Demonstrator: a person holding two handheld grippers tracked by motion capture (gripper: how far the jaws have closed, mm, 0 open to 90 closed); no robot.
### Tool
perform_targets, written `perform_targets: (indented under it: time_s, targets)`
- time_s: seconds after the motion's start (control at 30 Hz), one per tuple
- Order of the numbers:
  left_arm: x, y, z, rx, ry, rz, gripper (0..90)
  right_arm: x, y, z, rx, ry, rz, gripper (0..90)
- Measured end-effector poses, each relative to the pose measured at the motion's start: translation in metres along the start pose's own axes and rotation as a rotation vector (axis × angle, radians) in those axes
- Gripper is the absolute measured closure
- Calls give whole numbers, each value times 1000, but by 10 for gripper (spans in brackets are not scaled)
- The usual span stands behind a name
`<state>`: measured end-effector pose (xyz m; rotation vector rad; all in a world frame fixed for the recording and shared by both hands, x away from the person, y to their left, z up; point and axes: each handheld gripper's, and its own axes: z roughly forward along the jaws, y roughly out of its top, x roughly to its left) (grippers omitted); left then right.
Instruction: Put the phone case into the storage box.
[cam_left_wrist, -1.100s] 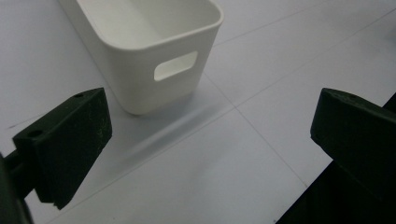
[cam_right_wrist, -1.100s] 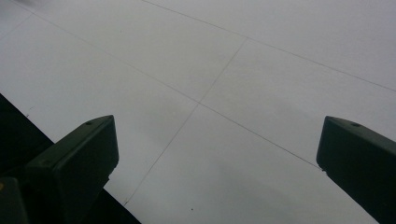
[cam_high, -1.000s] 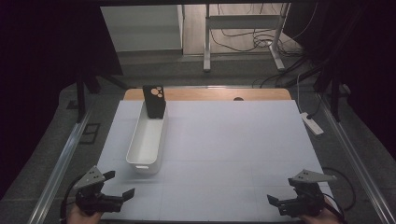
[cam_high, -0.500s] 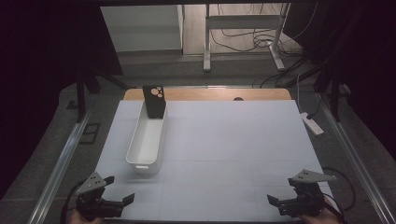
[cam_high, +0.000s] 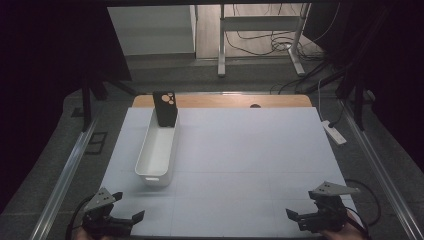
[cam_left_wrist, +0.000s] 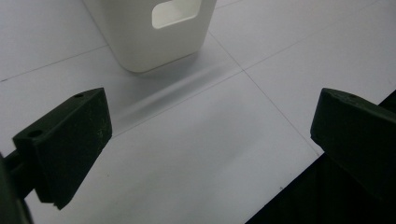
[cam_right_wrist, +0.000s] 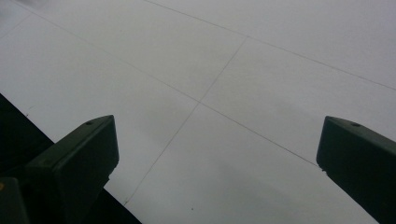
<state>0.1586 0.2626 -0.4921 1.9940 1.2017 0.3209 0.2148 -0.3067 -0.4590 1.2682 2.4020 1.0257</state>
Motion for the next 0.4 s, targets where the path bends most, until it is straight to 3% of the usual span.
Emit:
perform_targets:
  time_s: [0.4]
  targets:
    - [-1,1,3,20,11,-4,0,0,0,0,4,-1,-2,0]
